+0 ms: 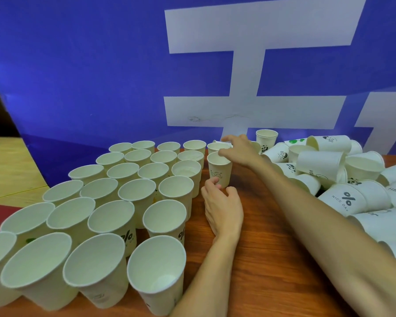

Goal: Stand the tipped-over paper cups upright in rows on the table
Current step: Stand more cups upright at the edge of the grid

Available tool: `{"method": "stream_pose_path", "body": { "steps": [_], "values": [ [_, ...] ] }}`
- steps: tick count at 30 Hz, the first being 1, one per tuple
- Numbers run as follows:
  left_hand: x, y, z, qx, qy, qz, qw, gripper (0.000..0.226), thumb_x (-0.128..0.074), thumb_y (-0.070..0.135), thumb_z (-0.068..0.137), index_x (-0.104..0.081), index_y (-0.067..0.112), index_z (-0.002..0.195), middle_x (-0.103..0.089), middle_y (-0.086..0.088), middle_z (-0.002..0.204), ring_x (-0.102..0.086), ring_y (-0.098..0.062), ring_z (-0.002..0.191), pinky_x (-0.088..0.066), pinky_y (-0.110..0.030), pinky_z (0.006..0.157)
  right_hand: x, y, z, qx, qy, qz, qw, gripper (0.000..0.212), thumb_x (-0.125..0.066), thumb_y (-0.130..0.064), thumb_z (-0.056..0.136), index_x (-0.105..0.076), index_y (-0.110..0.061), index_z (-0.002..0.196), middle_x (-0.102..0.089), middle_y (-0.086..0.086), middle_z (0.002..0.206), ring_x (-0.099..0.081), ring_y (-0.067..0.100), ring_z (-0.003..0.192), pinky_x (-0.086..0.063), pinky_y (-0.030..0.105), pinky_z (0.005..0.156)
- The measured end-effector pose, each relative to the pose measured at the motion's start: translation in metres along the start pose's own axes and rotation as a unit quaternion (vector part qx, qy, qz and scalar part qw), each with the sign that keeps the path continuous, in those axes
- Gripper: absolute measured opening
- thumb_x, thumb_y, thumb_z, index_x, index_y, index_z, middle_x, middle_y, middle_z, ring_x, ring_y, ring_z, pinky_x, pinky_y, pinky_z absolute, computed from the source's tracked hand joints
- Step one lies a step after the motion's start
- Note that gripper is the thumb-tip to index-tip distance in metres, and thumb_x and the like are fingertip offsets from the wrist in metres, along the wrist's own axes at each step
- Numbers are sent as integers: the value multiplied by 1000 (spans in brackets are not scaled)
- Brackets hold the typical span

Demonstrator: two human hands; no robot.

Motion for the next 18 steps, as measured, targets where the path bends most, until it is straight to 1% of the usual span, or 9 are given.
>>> {"method": "stream_pose_path", "body": {
  "steps": [4,7,9,11,13,16,18],
  "values": [
    [0,0,0,1,-1,-2,1000,36,-51,21,93,-45,27,127,-48,9,122,-43,-1,103,-32,-18,81,-3,-9,8,25,-14,-87,996,45,-66,-29,86,-58,-25,131,-40,12,135,-36,31,127,-39,40,102],
    [1,0,0,1,4,-4,1000,35,-51,21,92,-46,27,126,-49,9,120,-43,0,101,-31,-16,79,-3,-10,15,29,6,-91,995,35,-67,-26,87,-65,-23,121,-47,10,129,-39,28,122,-43,36,94],
    [1,-1,1,2,6,-7,1000,34,-51,20,92,-46,28,125,-49,10,118,-43,0,100,-29,-12,76,-6,-11,19,34,8,-95,995,33,-68,-24,87,-67,-20,119,-51,9,125,-41,27,118,-43,34,88],
    [1,-1,2,4,8,-10,1000,33,-51,20,92,-46,29,124,-49,11,116,-44,0,99,-29,-9,67,-9,-12,21,38,9,-95,995,32,-67,-24,87,-68,-19,119,-53,9,123,-41,27,117,-43,35,88],
    [1,0,2,4,8,-10,1000,33,-51,20,92,-47,29,124,-48,12,114,-44,-1,97,-28,-7,63,-9,-13,22,41,16,-93,995,32,-67,-25,87,-68,-19,118,-53,9,121,-41,26,117,-43,36,89],
    [0,0,2,3,6,-8,1000,32,-51,21,92,-47,29,124,-48,12,114,-44,-1,96,-27,-5,62,-12,-14,25,46,13,-91,995,32,-66,-27,88,-68,-18,119,-54,8,120,-41,26,116,-44,36,88],
    [0,0,1,2,7,-8,1000,32,-51,20,92,-47,28,123,-48,13,113,-44,0,96,-28,-7,63,-13,-16,27,54,-4,-88,995,31,-66,-33,87,-69,-21,116,-55,5,118,-43,24,115,-45,36,88]
  ]
}}
Point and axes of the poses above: each hand's wrist, its own z-axis towards the middle knuckle, its own x-axis out of the back of the hand, y = z × x, the point moved 7 cm from there along z, towards the middle knuckle
